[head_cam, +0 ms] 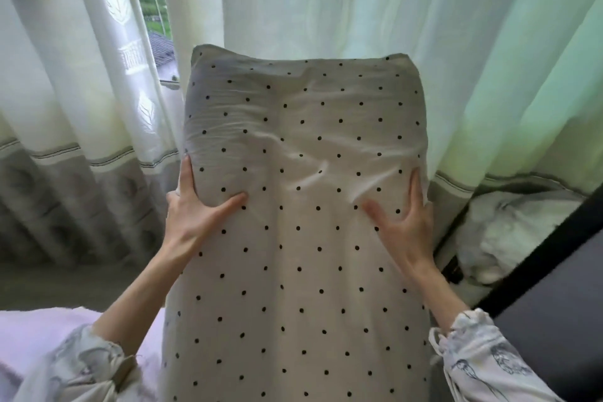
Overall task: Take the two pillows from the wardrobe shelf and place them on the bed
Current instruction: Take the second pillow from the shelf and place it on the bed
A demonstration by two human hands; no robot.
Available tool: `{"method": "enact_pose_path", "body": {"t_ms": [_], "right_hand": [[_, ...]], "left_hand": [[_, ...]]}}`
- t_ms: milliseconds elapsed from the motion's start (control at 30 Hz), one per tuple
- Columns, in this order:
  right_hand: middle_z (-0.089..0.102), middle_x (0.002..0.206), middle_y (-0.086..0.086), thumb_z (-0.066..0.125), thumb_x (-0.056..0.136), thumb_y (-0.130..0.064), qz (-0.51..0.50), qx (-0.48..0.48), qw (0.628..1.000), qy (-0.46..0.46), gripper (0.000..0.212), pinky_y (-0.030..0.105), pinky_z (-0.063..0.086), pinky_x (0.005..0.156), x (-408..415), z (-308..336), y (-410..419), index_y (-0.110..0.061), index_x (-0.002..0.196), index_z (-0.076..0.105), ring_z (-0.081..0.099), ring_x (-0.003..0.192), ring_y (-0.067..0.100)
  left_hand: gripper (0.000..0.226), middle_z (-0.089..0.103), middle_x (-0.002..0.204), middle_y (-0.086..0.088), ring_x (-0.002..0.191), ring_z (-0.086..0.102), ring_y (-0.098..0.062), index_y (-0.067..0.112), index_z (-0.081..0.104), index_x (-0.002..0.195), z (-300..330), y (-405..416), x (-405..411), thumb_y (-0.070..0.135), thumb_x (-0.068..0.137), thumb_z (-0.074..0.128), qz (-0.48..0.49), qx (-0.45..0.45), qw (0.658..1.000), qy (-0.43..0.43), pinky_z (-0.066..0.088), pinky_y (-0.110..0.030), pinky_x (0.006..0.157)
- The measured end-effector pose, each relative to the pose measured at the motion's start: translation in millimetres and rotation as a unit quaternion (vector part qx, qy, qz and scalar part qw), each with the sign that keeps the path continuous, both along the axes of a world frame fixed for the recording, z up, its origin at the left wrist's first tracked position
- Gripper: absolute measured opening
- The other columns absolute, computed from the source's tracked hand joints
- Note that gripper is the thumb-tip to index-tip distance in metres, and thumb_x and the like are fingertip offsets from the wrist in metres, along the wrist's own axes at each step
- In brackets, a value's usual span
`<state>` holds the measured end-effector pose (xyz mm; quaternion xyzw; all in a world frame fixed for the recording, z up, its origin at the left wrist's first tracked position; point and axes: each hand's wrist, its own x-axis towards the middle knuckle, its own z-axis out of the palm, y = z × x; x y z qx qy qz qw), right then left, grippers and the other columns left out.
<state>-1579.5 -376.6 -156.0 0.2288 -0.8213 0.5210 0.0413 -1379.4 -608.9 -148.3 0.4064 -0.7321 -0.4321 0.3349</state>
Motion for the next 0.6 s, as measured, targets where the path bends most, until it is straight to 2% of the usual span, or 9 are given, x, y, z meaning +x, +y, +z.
{"method": "enact_pose_path", "body": {"t_ms": [133, 233, 333, 433, 533, 600], "right_hand": [[0.035, 0.130, 0.010, 0.062, 0.060, -0.077, 0.061, -0.004, 0.998, 0.031, 0.103, 0.053, 0.039, 0.098, -51, 22, -48, -0.061, 0.137, -0.004, 0.042, 0.115, 0.035], [0.030, 0.112, 0.000, 0.059, 0.059, -0.077, 0.110, -0.023, 0.992, 0.051, 0.102, 0.041, 0.035, 0.088, -77, 33, -91, -0.059, 0.137, -0.004, 0.036, 0.099, 0.022], [0.034, 0.111, 0.001, 0.059, 0.058, -0.076, 0.161, -0.021, 0.985, 0.058, 0.103, 0.037, 0.033, 0.083, -92, 36, -136, -0.058, 0.138, -0.003, 0.036, 0.095, 0.019], [0.037, 0.124, -0.001, 0.061, 0.061, -0.070, 0.221, -0.031, 0.972, 0.070, 0.102, 0.034, 0.032, 0.084, -100, 33, -189, -0.054, 0.140, -0.001, 0.032, 0.097, 0.013], [0.031, 0.117, -0.009, 0.063, 0.062, -0.067, 0.266, -0.037, 0.961, 0.062, 0.102, 0.034, 0.033, 0.083, -102, 24, -244, -0.052, 0.141, 0.000, 0.030, 0.094, 0.009], [0.032, 0.114, -0.005, 0.067, 0.062, -0.065, 0.297, -0.036, 0.953, 0.045, 0.102, 0.035, 0.035, 0.084, -102, 15, -283, -0.056, 0.139, 0.000, 0.034, 0.094, 0.014]], "left_hand": [[0.115, 0.037, 0.121, -0.008, 0.103, 0.047, -0.028, 0.064, -0.002, 0.133, 15, -19, -20, 0.072, 0.045, 0.072, 0.073, -0.013, 0.997, 0.020, 0.043, -0.051, 0.098], [0.117, 0.037, 0.124, -0.008, 0.106, 0.048, -0.031, 0.062, -0.003, 0.134, 21, -35, -27, 0.071, 0.047, 0.074, 0.123, -0.026, 0.992, 0.026, 0.043, -0.054, 0.097], [0.120, 0.036, 0.127, -0.010, 0.111, 0.047, -0.034, 0.058, -0.005, 0.136, 20, -54, -25, 0.072, 0.047, 0.074, 0.175, -0.032, 0.984, 0.019, 0.042, -0.057, 0.098], [0.123, 0.036, 0.132, -0.012, 0.117, 0.046, -0.034, 0.055, -0.004, 0.137, 17, -80, -20, 0.073, 0.045, 0.075, 0.230, -0.030, 0.973, 0.017, 0.040, -0.056, 0.100], [0.126, 0.037, 0.135, -0.011, 0.120, 0.046, -0.031, 0.053, -0.004, 0.139, 12, -114, -13, 0.072, 0.043, 0.076, 0.268, -0.023, 0.963, 0.014, 0.039, -0.054, 0.102], [0.126, 0.037, 0.138, -0.011, 0.123, 0.044, -0.031, 0.053, -0.004, 0.139, 5, -139, -7, 0.071, 0.044, 0.077, 0.294, -0.020, 0.956, 0.011, 0.038, -0.053, 0.103]]}}
